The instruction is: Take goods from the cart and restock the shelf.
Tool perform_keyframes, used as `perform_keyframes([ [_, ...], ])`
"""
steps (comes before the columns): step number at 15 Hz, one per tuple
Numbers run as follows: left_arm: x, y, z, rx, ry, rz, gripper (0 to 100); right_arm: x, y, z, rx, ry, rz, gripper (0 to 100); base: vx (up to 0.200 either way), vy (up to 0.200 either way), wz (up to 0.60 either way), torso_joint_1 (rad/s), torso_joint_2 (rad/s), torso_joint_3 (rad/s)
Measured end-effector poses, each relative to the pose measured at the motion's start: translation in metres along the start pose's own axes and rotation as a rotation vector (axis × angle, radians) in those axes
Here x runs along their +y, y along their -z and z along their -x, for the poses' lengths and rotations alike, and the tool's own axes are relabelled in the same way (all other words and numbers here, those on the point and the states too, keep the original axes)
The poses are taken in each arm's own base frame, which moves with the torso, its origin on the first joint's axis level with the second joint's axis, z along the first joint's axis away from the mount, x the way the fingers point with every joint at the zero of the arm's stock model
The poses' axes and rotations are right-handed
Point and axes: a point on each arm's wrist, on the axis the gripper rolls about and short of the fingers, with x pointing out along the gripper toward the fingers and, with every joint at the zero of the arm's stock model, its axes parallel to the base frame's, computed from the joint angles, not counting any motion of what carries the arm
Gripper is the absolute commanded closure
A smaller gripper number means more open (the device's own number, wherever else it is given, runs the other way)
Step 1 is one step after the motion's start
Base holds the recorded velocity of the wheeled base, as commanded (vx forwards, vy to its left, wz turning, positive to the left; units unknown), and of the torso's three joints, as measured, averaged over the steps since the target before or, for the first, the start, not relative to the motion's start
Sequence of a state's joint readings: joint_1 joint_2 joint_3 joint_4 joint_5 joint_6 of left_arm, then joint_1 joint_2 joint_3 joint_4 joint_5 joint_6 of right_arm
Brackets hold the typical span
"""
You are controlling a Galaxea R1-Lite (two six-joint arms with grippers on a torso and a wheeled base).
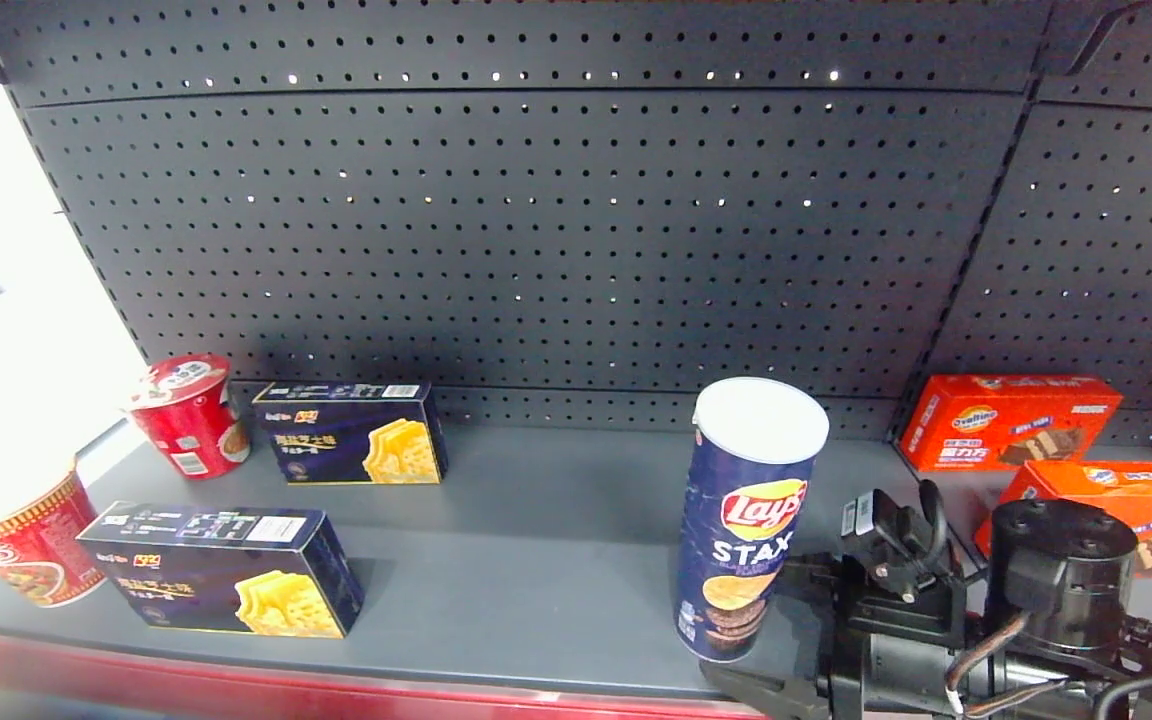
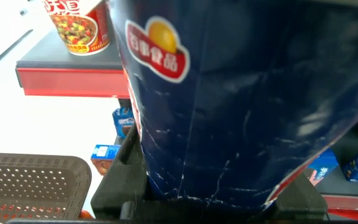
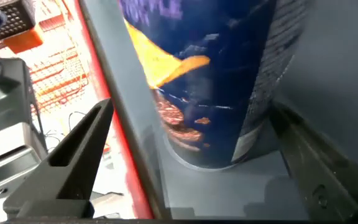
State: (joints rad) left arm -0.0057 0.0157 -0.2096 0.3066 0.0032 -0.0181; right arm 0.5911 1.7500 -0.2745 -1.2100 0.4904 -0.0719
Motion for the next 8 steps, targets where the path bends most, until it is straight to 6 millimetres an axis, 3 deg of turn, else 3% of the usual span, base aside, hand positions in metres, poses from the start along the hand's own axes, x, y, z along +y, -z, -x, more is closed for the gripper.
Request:
perform_keyframes([
  [8, 0.0, -0.006, 0.001, -0.04, -0.014, 0.0, 100, 0.017, 0.006, 0.034, 0.005, 0.004, 0.001, 0, 0.0, 0.0, 0.0, 0.0, 0.0, 0.0],
])
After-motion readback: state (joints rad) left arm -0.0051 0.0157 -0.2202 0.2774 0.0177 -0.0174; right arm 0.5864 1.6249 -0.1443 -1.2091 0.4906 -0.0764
